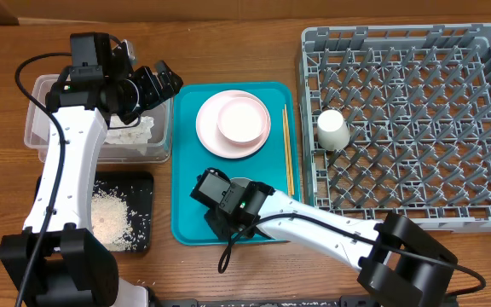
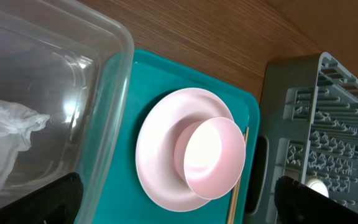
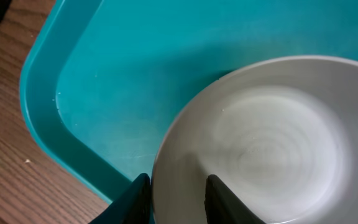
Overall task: Sort waste into correct bins and load items into the dishwasher
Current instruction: 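Lower the right gripper onto the white bowl rim and grasp it, then lift the bowl with the right gripper and carry it to the rack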
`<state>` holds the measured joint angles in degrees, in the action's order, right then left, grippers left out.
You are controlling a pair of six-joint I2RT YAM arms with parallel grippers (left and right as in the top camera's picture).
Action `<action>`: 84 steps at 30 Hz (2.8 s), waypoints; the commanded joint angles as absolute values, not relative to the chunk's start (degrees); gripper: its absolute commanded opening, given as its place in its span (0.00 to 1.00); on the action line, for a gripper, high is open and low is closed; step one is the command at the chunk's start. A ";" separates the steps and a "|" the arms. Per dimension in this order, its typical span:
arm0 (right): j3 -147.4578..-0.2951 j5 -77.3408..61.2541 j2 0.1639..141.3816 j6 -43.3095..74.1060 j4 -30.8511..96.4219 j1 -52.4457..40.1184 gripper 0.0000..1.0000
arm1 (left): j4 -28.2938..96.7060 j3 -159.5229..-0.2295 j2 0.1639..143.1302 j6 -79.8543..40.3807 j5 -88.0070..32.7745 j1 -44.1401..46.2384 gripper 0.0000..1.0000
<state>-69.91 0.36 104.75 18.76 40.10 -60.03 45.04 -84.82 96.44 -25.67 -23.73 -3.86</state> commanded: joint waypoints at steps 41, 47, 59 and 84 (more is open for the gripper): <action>-68.62 2.55 105.58 16.27 39.24 -61.87 0.22 | 45.01 -86.32 95.98 -25.28 -23.33 -3.73 1.00; -68.62 2.70 105.62 16.29 39.22 -61.87 0.15 | 45.01 -86.32 95.98 -25.28 -23.33 -3.73 1.00; -70.08 2.90 105.51 16.25 39.72 -60.95 0.04 | 45.01 -86.32 95.98 -25.28 -23.33 -3.73 1.00; -107.77 -24.16 105.12 1.83 56.14 -28.08 0.04 | 45.01 -86.32 95.98 -25.28 -23.33 -3.73 1.00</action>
<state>-105.14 -12.97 105.49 4.75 58.57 -35.40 45.01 -84.82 96.44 -25.67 -23.70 -3.86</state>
